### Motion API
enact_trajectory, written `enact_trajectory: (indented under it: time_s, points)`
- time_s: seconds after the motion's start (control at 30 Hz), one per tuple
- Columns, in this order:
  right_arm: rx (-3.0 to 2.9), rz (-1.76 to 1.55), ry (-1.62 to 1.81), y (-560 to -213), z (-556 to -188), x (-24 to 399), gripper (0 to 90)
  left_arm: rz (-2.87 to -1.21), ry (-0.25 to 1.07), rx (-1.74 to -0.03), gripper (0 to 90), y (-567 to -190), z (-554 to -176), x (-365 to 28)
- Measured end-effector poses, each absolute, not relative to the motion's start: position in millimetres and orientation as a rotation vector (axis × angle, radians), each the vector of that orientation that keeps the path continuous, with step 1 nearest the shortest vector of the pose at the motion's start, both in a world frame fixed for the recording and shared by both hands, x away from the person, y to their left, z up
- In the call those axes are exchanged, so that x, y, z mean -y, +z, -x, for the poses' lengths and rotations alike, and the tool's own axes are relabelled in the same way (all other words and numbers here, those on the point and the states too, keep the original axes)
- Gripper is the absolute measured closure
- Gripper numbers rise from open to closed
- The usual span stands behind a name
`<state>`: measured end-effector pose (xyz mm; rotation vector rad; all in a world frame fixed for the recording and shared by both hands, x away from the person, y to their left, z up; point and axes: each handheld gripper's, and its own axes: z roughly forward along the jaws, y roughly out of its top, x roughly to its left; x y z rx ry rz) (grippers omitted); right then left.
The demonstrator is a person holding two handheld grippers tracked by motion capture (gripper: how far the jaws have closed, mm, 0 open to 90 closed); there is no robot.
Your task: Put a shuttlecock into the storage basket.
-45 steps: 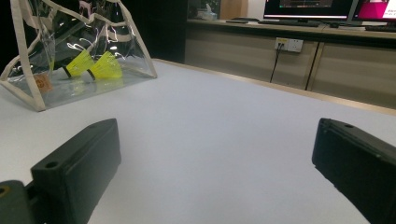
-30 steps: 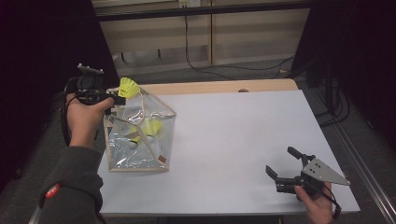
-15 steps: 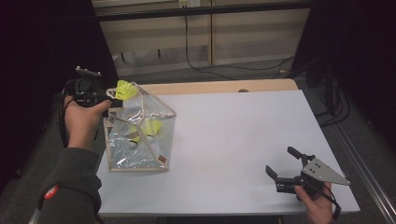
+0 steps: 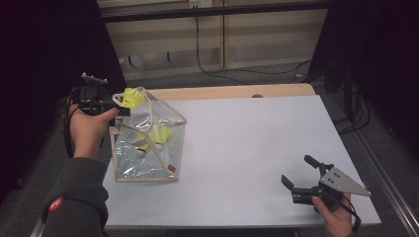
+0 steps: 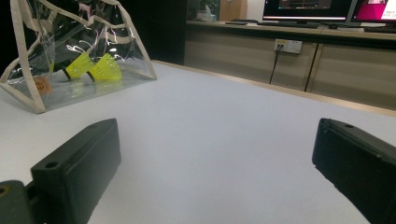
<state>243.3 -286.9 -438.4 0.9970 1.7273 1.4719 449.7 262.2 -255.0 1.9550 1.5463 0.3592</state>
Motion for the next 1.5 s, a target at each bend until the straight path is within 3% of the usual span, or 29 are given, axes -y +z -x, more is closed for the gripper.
enact_trajectory:
  time_s: [1.5]
  points:
    - [-1.729, -0.988, 1.473, -438.3, -243.3, 286.4, 1.2, -1.977, 0.327, -1.569, 63.6, -268.2, -451.7, -258.9]
